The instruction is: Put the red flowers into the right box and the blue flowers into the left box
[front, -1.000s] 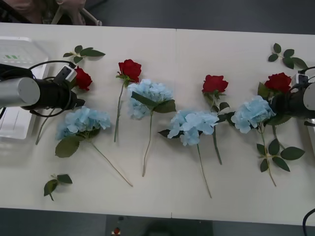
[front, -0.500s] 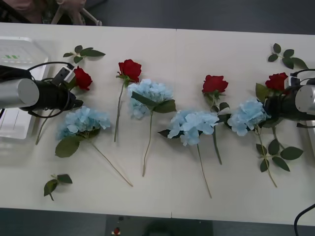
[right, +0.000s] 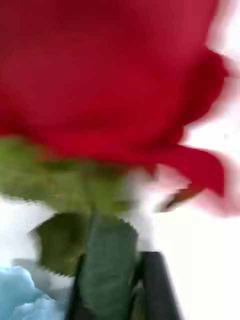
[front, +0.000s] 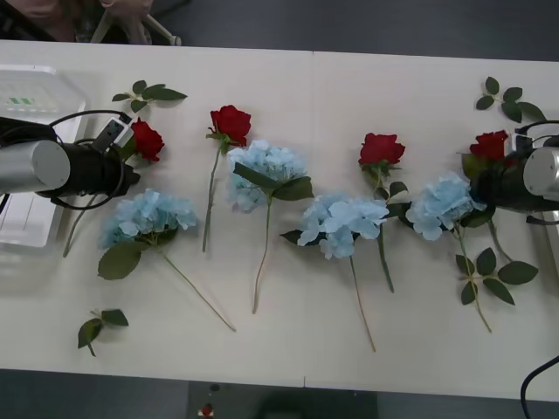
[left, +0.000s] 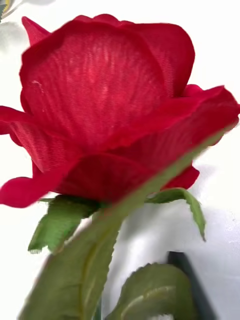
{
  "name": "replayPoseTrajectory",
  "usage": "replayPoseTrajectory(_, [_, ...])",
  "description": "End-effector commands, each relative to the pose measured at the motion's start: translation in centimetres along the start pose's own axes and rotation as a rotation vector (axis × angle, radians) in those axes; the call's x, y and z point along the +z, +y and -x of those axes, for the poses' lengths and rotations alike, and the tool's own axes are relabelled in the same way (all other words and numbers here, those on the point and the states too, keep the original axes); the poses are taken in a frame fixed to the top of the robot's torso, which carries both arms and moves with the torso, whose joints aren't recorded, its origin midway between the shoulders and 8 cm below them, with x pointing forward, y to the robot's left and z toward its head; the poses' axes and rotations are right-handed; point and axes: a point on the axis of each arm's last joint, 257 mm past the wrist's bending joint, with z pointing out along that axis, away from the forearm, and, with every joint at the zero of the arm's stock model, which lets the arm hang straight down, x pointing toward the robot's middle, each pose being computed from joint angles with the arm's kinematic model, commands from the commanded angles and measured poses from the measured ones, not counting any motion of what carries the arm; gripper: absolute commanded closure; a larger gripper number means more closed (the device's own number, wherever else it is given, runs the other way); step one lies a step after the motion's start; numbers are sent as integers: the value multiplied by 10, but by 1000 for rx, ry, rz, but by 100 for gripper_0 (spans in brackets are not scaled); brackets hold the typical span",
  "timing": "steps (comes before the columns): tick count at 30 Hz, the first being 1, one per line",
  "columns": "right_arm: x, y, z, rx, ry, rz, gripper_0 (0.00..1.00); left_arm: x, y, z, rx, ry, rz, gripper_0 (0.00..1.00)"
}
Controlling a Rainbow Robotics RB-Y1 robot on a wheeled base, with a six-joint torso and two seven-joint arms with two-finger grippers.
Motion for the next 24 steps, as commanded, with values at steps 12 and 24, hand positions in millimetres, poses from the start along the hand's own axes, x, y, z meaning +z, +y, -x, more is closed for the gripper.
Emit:
replayPoseTrajectory(12, [-61,-5,58,-36,-39,-14,100,-4,9,38,-3,-91,27,100])
replayPoseTrajectory(24, [-164,-66,124,-41,-133,-60,100,-104,-32,202,-173,-487,-214,100])
